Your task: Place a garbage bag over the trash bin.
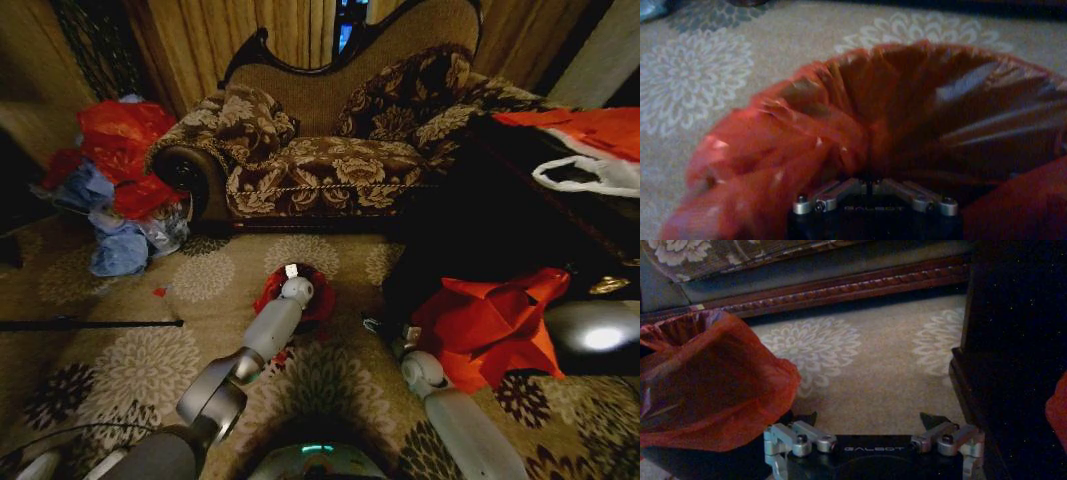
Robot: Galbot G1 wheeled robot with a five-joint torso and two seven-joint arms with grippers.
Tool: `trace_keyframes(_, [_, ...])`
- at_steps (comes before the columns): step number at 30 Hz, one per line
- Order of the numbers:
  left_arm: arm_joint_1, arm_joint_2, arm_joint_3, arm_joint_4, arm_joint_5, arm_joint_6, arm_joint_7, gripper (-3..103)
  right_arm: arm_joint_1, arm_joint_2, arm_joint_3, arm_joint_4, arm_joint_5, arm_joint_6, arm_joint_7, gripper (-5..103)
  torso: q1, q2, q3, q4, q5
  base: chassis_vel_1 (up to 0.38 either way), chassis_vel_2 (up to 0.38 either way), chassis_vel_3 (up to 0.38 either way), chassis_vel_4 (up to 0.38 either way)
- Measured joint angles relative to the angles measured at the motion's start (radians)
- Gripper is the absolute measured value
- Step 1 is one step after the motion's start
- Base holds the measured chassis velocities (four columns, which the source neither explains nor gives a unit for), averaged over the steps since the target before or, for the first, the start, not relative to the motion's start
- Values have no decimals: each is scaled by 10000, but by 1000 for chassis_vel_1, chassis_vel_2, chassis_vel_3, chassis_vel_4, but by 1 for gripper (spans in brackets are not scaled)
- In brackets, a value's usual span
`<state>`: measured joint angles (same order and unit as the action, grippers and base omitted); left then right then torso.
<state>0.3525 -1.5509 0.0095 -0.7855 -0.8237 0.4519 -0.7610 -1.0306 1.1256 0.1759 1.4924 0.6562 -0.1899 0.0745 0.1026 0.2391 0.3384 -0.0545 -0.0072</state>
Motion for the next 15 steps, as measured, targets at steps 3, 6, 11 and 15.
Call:
trace_keyframes(3, [-194, -150, -35, 697, 131, -207, 226, 0, 64, 13, -114, -93, 3, 0, -40, 100, 0, 0, 0, -3, 0, 0, 0, 0, 0])
trace_keyframes(6, [-268, -184, -134, 1155, 312, -408, 398, 0, 225, 41, -306, -212, 28, 0, -61, 100, 0, -1, 0, 1, 2, 0, 0, 0, 0])
trace_keyframes(11, [-480, -363, -564, 2130, 905, -794, 953, 0, 493, 64, -629, -428, 80, -2, -121, 100, -4, 5, -4, -6, 3, 0, 0, 0, 0])
trace_keyframes(15, [-356, -333, -670, 2341, 1000, -877, 1218, 0, 669, 127, -861, -537, 93, -4, -134, 100, 1, 3, 2, 5, 5, 0, 0, 0, 0])
